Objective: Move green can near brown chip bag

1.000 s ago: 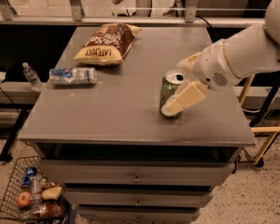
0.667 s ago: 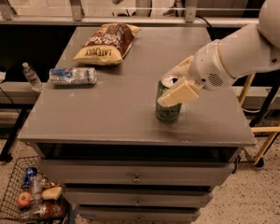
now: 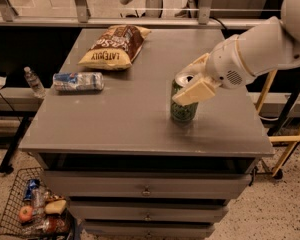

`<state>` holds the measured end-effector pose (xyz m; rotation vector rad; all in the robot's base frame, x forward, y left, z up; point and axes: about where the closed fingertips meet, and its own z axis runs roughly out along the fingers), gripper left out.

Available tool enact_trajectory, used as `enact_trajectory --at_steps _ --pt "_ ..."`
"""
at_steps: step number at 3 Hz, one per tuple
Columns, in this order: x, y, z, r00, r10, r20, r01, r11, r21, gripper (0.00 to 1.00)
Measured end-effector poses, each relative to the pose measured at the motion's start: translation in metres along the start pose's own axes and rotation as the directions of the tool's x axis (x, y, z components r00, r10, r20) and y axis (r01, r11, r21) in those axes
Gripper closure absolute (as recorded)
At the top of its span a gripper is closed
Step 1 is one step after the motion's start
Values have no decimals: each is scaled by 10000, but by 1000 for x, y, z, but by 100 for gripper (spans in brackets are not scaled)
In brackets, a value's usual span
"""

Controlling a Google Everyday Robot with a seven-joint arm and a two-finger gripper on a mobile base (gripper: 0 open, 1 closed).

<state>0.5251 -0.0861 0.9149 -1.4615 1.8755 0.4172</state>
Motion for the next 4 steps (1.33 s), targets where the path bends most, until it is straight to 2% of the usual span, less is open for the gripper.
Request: enact_trajectory --at_steps 1,2,3,4 --pt "7 -34 -25 9992 -282 -266 297 9980 560 100" --pt "2 -36 -29 9992 -339 -220 353 9972 663 100" --pt "-4 -60 -16 9998 56 -206 -38 9961 882 100" --pt "-22 -99 1 9980 418 -484 -372 9950 932 100"
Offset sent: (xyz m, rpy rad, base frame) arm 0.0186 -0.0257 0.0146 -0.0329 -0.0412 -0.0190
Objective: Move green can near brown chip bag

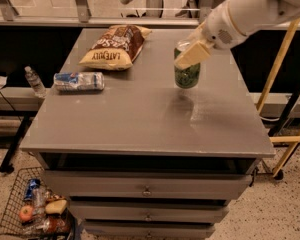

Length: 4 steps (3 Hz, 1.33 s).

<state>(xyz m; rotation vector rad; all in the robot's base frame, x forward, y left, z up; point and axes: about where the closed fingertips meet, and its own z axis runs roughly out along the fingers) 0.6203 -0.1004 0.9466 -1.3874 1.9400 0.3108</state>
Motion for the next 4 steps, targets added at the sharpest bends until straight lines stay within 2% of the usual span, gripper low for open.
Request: enact_trajectory --at_steps 1,2,3,4 --pt "-34 -31 15 9992 392 71 -393 9991 140 100" --pt "-59 -45 31 9953 720 642 -737 9970 248 100" --pt "-71 -57 58 9903 1092 859 -1138 9922 505 100" --pt "-66 -76 95 9908 1233 551 -1274 9888 772 100"
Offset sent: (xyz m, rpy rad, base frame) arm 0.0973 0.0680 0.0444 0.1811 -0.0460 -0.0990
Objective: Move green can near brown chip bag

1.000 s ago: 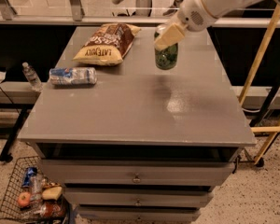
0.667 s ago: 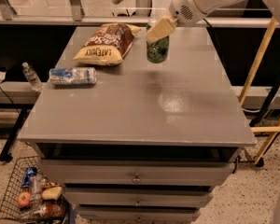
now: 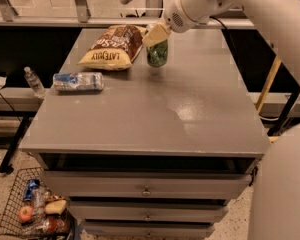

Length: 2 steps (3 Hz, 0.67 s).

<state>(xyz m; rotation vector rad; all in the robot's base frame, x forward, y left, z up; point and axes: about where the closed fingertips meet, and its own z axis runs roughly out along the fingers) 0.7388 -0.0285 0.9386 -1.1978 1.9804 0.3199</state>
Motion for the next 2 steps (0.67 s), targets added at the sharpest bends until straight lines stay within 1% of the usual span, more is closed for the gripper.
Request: enact_trajectory --at_steps 1,2 --pt "9 -13 22 9995 314 -96 -314 9995 42 100" --pt "-4 -22 39 9988 398 282 -398 9992 -13 100"
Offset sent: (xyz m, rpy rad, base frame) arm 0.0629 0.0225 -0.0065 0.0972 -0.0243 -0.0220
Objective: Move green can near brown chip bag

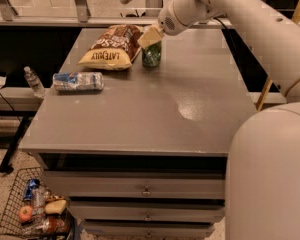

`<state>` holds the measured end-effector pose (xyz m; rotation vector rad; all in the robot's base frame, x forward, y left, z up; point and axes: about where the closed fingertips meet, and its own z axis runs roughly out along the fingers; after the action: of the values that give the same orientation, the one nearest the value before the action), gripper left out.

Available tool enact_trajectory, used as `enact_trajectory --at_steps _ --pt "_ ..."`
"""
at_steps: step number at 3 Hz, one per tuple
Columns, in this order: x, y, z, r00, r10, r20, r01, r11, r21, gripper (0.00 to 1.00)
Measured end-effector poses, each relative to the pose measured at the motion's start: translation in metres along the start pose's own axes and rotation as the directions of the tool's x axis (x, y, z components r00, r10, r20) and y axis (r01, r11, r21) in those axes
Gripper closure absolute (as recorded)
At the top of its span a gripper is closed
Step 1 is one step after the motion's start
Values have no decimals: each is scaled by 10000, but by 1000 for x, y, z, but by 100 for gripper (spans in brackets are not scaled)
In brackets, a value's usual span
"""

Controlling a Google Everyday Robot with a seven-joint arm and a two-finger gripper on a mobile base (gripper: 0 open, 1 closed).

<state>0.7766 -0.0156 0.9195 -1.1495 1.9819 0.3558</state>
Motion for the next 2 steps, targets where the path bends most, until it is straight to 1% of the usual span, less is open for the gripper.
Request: enact_trajectory --at_steps 1,2 --pt "-23 0 6 9987 -189 475 192 9998 -46 100" --pt "-34 4 13 9976 -259 643 276 9993 -262 100"
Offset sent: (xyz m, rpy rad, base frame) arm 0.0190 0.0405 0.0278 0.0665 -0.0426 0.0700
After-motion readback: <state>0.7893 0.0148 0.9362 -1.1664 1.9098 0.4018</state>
